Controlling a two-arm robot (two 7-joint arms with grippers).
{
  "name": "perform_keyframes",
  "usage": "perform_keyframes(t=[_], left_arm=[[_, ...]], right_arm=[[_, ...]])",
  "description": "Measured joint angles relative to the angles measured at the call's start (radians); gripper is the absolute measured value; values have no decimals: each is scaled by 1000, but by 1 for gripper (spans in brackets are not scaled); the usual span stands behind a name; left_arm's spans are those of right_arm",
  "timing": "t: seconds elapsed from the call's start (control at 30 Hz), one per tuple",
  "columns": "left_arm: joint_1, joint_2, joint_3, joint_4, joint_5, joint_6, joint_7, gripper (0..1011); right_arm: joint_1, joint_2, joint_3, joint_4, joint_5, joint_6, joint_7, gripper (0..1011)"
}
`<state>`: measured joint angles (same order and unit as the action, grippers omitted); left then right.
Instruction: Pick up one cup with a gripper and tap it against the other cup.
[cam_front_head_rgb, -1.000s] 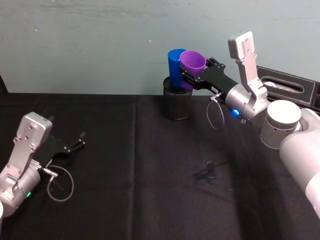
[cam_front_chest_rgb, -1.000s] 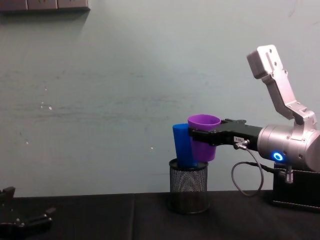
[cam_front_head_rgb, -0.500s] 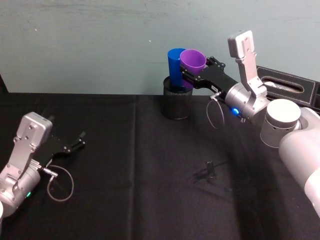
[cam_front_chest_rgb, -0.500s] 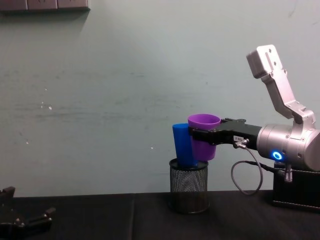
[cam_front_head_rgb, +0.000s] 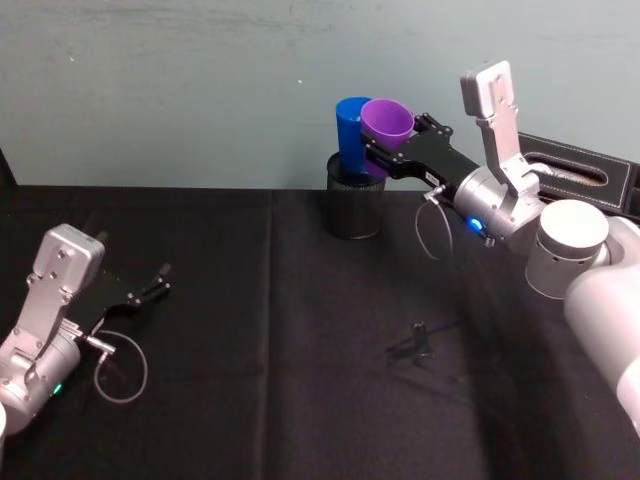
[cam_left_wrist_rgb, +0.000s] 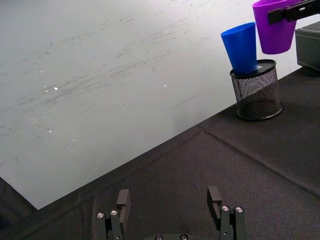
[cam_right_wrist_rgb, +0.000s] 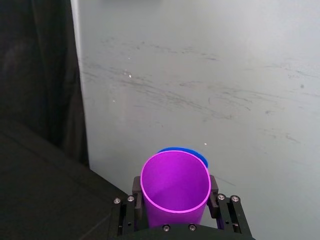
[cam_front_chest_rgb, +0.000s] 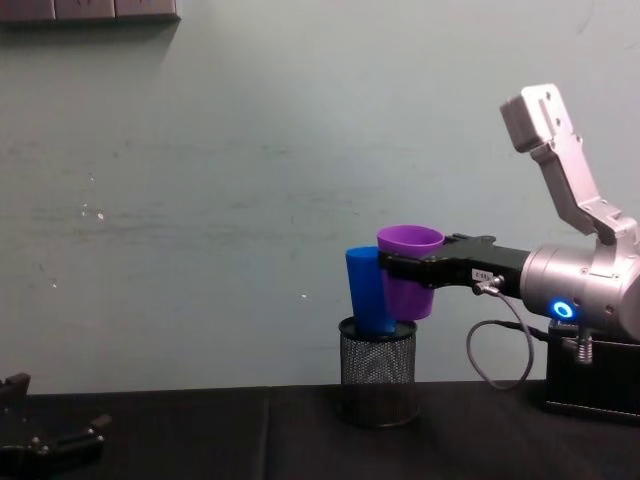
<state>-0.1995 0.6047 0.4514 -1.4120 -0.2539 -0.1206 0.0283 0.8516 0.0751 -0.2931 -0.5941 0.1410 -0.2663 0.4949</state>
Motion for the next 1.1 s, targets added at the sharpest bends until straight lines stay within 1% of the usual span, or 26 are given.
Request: perform_keyframes(t=[0.1,0.17,0.23,0.27,0.3,0.4,0.47,0.53,0.57,0.73,0.93,1.1], left_arm=[[0,0,0,0,0,0,0,1011],[0,0,0,0,0,0,0,1012],[0,0,0,0,0,0,0,1011],[0,0,0,0,0,0,0,1011],[0,0,0,0,0,0,0,1011],[0,0,0,0,0,0,0,1011],[0,0,0,0,0,0,0,1011],[0,0,0,0,0,0,0,1011],[0,0,0,0,0,0,0,1011],[0,0,0,0,0,0,0,1011],[0,0,0,0,0,0,0,1011],[0,0,0,0,0,0,0,1011]], right_arm=[[-23,10,0,-43,5,17,1,734],[-57,24,0,-104,16,41,3,734],[-73,32,0,-132,22,53,3,735],[-93,41,-1,-164,28,66,3,734],[-93,41,-1,-164,28,66,3,735],[-143,66,-2,-249,42,100,3,734],[-171,82,-3,-293,50,116,2,734],[-189,93,-3,-321,54,126,2,734],[-207,104,-3,-349,59,135,0,734],[-238,127,-2,-394,72,151,-11,734],[-261,147,-2,-423,88,162,-22,734],[-292,167,-4,-455,104,172,-24,735]])
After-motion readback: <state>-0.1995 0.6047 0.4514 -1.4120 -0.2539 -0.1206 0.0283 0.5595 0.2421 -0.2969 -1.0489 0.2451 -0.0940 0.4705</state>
